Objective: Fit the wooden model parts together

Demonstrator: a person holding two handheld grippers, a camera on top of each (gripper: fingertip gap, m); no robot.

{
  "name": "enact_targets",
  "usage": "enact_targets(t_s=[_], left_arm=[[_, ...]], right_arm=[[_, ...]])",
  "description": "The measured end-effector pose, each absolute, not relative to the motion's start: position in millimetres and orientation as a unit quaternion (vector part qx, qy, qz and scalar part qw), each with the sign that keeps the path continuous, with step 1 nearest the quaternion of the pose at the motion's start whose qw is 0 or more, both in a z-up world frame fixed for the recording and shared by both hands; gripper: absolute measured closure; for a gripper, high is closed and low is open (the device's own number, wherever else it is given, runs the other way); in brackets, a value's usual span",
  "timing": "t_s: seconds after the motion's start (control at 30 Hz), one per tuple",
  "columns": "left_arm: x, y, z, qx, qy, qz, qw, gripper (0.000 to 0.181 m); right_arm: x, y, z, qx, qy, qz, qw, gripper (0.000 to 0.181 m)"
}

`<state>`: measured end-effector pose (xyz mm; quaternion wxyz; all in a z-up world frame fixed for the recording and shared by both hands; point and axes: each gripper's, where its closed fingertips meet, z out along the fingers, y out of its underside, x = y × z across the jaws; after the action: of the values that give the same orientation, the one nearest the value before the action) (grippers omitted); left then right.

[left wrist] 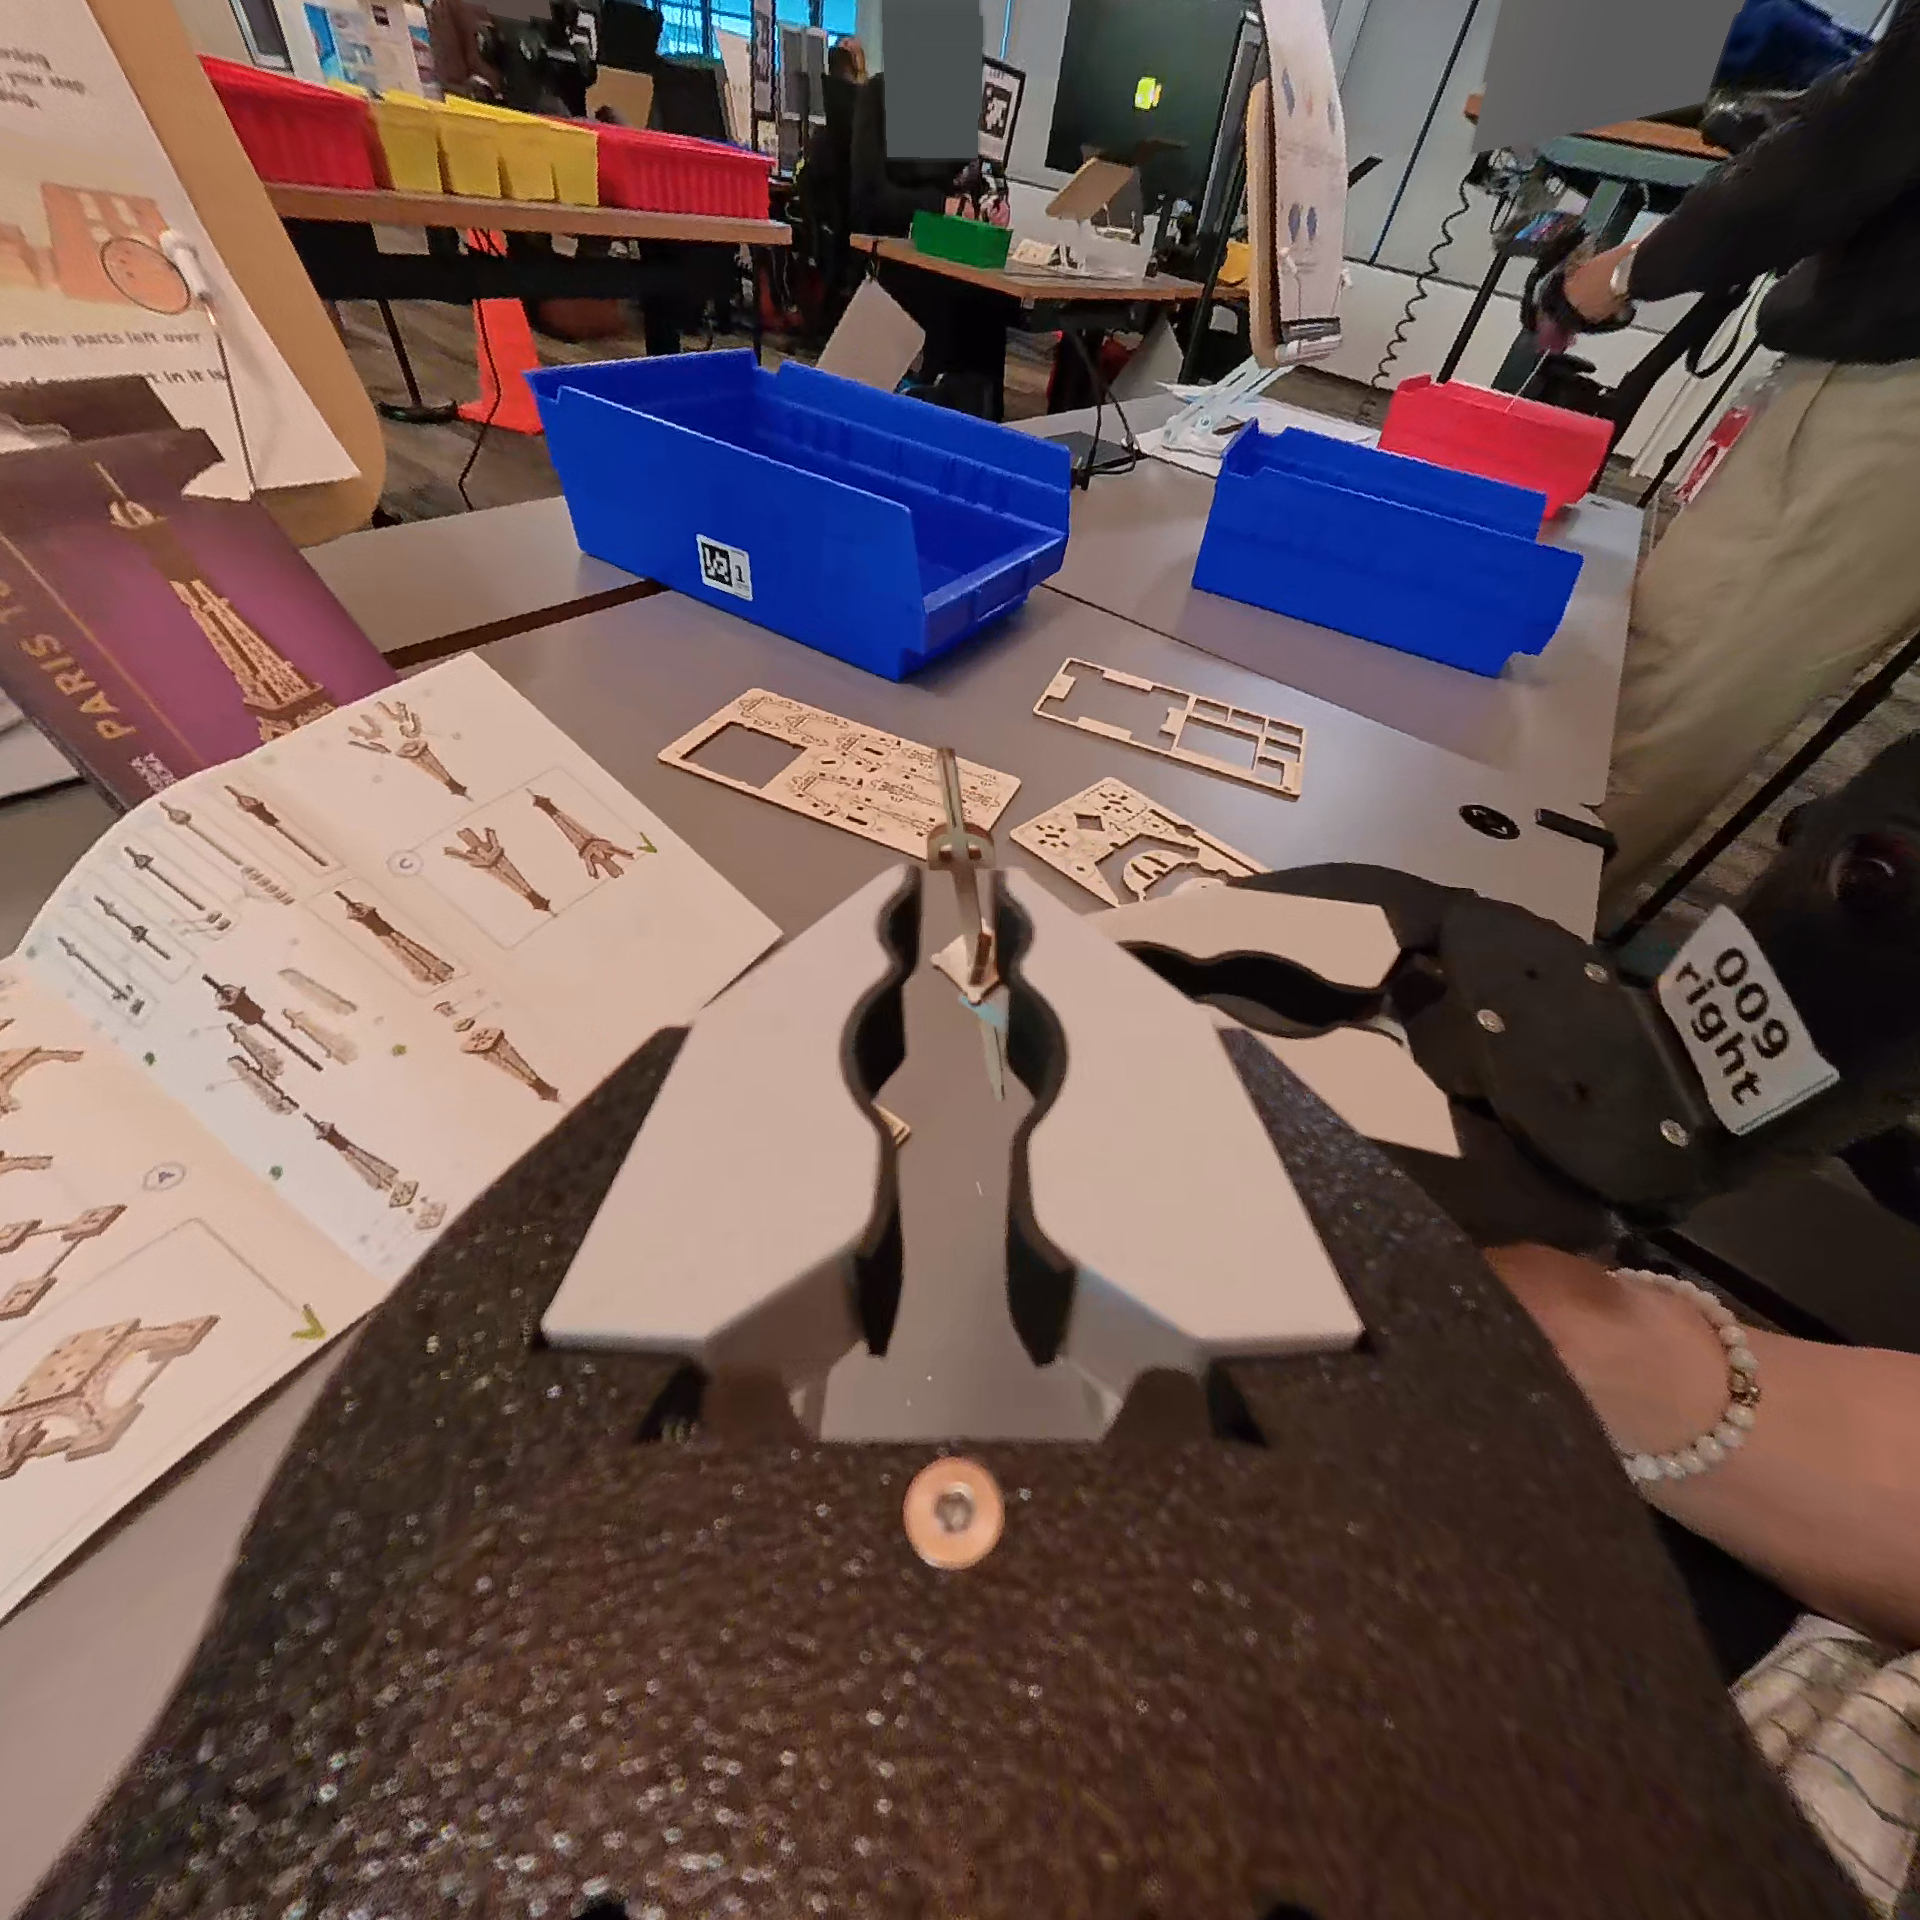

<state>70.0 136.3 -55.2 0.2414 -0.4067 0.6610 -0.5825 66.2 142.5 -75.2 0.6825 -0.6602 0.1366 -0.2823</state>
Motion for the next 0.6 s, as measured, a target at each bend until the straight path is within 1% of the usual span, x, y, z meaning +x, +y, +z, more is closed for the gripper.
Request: enact_targets(t_s=[0.03, 0.1, 0.13, 0.3, 0.43, 0.6], left_arm=[[70.2, 136.0, -55.6, -0.408, 0.659, -0.584, 0.24, 0.175], [69.9, 135.9, -55.4, -0.409, 0.657, -0.587, 0.238, 0.176], [69.2, 135.0, -55.0, -0.407, 0.657, -0.589, 0.235, 0.18], [67.5, 132.1, -50.9, -0.407, 0.646, -0.606, 0.223, 0.181], [65.7, 129.9, -47.7, -0.405, 0.638, -0.623, 0.202, 0.181], [65.4, 128.7, -47.9, -0.407, 0.635, -0.625, 0.2, 0.181]], right_arm=[[66.2, 142.4, -75.0, -0.66, 0.136, -0.285, 0.682, 0.181], [66.1, 142.6, -75.0, -0.659, 0.136, -0.284, 0.683, 0.181], [66.0, 142.8, -74.6, -0.658, 0.135, -0.283, 0.685, 0.181], [64.4, 142.4, -71.1, -0.647, 0.128, -0.283, 0.696, 0.181], [64.8, 141.7, -69.1, -0.641, 0.131, -0.279, 0.703, 0.175], [64.2, 142.3, -69.0, -0.641, 0.129, -0.283, 0.702, 0.181]])
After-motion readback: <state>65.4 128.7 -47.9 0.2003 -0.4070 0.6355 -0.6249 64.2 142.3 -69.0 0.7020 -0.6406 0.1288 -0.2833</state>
